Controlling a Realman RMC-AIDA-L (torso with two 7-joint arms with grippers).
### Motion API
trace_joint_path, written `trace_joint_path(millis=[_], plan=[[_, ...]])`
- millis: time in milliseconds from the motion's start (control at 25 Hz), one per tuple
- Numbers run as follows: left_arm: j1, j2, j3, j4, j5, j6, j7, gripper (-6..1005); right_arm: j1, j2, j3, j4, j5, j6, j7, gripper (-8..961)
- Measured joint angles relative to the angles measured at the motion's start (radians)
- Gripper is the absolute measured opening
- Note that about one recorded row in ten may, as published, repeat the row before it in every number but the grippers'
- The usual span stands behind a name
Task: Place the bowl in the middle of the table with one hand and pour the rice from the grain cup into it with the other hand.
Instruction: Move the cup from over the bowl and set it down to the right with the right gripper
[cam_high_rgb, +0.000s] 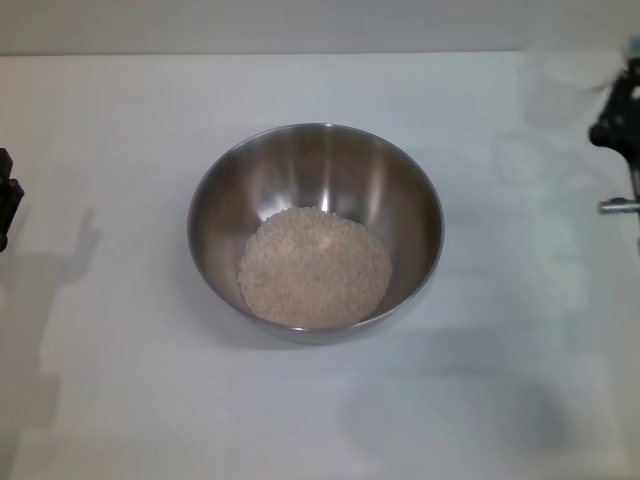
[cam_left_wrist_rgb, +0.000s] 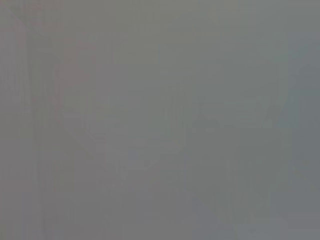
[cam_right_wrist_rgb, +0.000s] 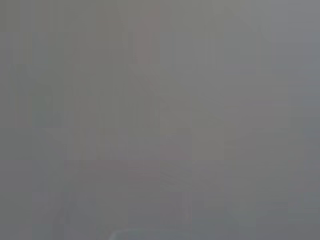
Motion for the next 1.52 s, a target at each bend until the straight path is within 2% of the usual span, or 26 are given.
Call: trace_joint_path(millis=[80, 240, 680, 880, 1120, 1520], plan=[[0.000, 0.000, 0.002, 0.000, 0.000, 0.000, 0.000, 813, 0.007, 0.002, 0.000, -0.069, 0.004, 0.030, 0.111, 16], [0.001, 0.000, 0.003, 0.000, 0.000, 0.000, 0.000, 813, 0.034, 0.001, 0.000, -0.158, 0.005, 0.146, 0.203, 16], [-0.005, 0.000, 0.004, 0.000, 0.000, -0.015, 0.000, 813, 0.127, 0.000, -0.024, -0.201, -0.005, 0.399, 0.210, 17], [-0.005, 0.000, 0.005, 0.000, 0.000, -0.017, 0.000, 813, 0.181, -0.001, -0.099, -0.205, -0.007, 0.496, 0.211, 16], [-0.005, 0.000, 0.006, 0.000, 0.000, -0.019, 0.000, 813, 0.211, 0.001, -0.124, -0.210, -0.007, 0.575, 0.207, 26], [-0.003, 0.000, 0.006, 0.000, 0.000, -0.020, 0.000, 813, 0.191, 0.001, -0.131, -0.173, -0.021, 0.569, 0.212, 49]])
